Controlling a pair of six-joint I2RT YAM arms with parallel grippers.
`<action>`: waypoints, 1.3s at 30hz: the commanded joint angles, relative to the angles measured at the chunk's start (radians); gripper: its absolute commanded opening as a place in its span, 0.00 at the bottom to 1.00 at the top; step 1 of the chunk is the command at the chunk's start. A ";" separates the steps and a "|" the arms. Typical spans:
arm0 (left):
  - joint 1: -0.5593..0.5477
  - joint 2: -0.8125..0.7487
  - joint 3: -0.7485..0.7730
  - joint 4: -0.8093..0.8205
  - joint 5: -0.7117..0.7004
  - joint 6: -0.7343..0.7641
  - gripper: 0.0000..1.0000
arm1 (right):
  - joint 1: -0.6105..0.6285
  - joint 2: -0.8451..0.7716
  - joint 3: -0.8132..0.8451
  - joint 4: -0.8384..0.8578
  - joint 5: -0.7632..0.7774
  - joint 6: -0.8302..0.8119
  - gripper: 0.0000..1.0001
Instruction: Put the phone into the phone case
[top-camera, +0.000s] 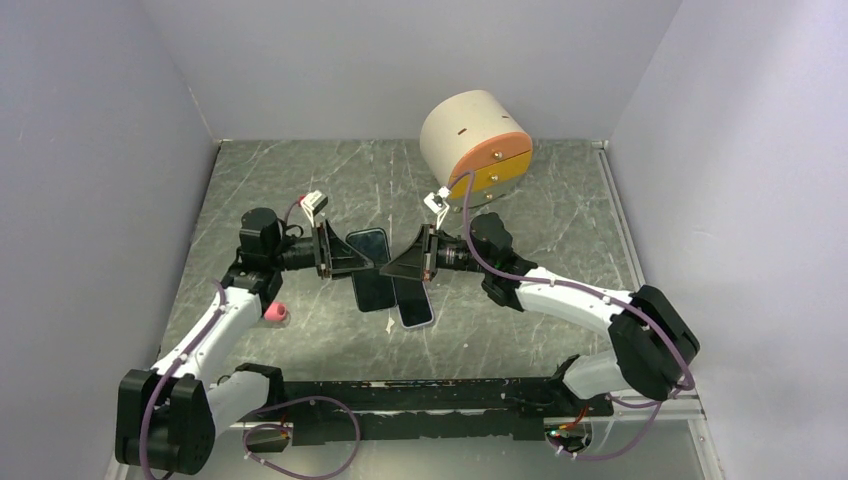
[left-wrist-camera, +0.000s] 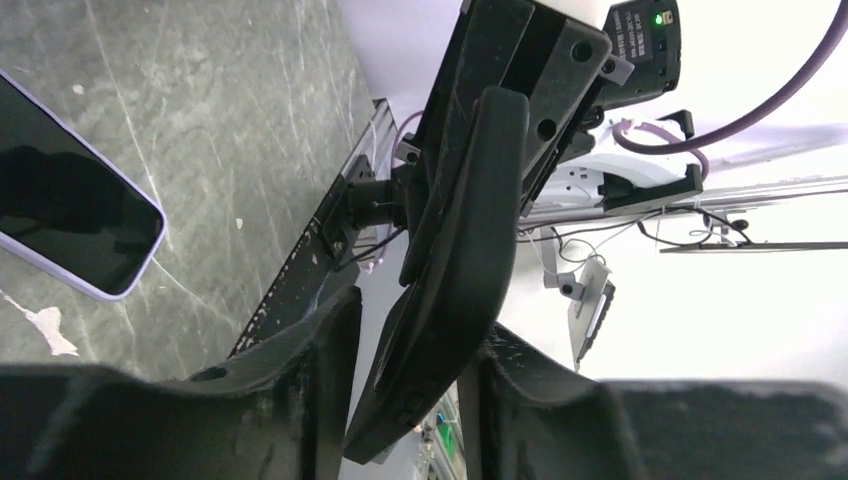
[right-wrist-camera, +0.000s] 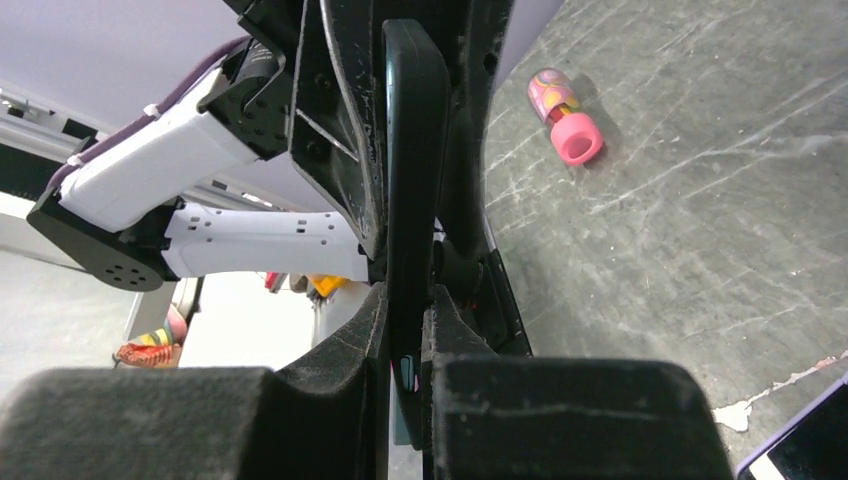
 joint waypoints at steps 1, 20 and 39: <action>-0.029 0.005 -0.006 0.144 -0.013 -0.072 0.36 | -0.004 -0.005 0.012 0.161 -0.013 0.039 0.00; -0.044 -0.035 0.027 0.097 0.077 0.047 0.03 | -0.075 0.026 0.142 0.003 -0.005 0.050 0.62; -0.057 0.013 0.150 -0.414 -0.106 0.367 0.03 | -0.076 0.082 0.221 -0.089 0.026 0.071 0.00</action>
